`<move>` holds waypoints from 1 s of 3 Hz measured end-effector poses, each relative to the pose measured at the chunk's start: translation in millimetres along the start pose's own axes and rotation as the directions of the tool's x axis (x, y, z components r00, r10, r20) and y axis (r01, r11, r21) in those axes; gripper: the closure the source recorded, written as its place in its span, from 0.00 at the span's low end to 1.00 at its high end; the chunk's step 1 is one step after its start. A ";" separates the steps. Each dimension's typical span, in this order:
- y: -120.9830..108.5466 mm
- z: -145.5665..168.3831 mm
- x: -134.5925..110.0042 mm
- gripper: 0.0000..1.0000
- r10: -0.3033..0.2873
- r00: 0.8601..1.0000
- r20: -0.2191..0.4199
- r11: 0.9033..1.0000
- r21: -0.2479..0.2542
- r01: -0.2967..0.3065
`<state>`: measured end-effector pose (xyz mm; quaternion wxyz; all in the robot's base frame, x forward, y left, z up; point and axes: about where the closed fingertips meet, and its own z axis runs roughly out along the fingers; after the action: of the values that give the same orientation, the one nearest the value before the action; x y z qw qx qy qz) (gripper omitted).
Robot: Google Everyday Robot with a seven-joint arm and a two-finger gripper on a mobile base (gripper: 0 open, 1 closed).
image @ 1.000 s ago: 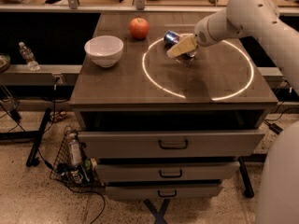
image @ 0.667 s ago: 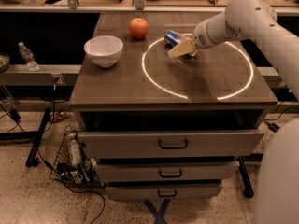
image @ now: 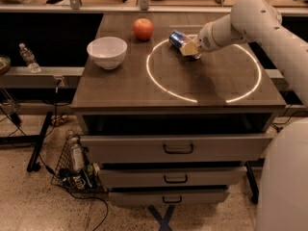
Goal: Pick redbull can
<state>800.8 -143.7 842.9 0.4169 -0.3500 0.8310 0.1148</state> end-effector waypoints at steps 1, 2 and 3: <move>1.8 -9.6 -7.1 0.87 0.003 1.000 0.008 1.000 -0.013 -0.003; 16.9 -43.2 -36.1 1.00 -0.042 0.998 0.051 0.998 -0.040 0.044; 53.1 -92.6 -73.8 1.00 -0.099 0.990 0.101 0.989 -0.100 0.109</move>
Offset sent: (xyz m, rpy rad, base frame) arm -0.0540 0.0173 0.1274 0.0341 -0.1169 0.1403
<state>738.2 -113.9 952.6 0.4427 -0.4086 0.7834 0.1531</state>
